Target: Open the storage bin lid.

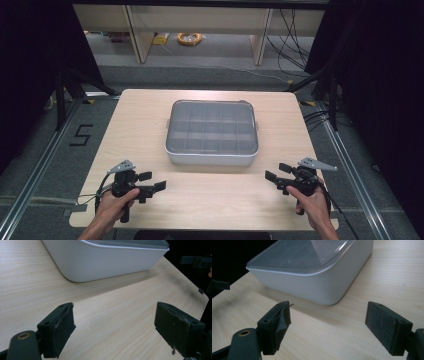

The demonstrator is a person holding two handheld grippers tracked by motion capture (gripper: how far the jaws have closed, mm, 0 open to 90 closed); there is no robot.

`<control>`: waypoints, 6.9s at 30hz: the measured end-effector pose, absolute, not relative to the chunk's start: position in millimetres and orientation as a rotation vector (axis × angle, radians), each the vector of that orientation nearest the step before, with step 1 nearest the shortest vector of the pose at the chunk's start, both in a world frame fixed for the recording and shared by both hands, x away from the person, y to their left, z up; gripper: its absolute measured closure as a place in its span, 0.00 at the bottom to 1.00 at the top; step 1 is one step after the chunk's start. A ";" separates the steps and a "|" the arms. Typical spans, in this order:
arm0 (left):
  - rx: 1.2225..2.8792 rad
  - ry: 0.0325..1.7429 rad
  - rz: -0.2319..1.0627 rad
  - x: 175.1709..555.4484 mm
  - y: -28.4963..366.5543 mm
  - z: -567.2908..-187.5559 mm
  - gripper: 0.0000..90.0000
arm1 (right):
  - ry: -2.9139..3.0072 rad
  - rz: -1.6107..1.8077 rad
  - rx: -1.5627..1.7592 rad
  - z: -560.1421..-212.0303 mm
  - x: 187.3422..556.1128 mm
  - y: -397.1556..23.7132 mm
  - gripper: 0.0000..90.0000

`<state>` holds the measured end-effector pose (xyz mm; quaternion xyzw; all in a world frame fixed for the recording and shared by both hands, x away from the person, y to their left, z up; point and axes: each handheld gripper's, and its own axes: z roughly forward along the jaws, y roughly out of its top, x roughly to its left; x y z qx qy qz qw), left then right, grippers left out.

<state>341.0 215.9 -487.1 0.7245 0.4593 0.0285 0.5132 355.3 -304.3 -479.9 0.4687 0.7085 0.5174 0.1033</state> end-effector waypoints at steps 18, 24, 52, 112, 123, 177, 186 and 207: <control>1.699 1.126 0.057 367.3 215.5 -476.9 0.18 | 2.081 1.534 1.463 -472.9 381.3 -297.6 0.24; 1.694 1.124 0.052 378.8 214.3 -470.0 0.18 | 2.099 1.541 1.434 -470.0 399.1 -299.0 0.24; 1.622 1.167 0.010 446.3 208.0 -455.7 0.18 | 2.012 1.635 1.519 -457.3 467.4 -300.2 0.28; 1.522 1.369 0.093 513.6 193.5 -460.3 0.65 | 1.926 1.719 1.713 -468.2 507.0 -268.8 0.65; 1.459 1.337 0.156 500.7 195.0 -438.3 0.73 | 1.846 1.818 1.628 -450.1 501.0 -274.0 0.80; 1.456 1.221 0.273 429.9 203.1 -397.3 0.75 | 1.829 1.894 1.458 -408.4 443.1 -269.5 0.83; 1.452 1.203 0.280 415.0 202.8 -396.9 0.75 | 1.825 1.899 1.465 -409.2 433.2 -268.8 0.83; 1.491 1.179 0.261 387.5 190.9 -409.2 0.74 | 1.830 1.878 1.464 -418.1 405.0 -282.9 0.82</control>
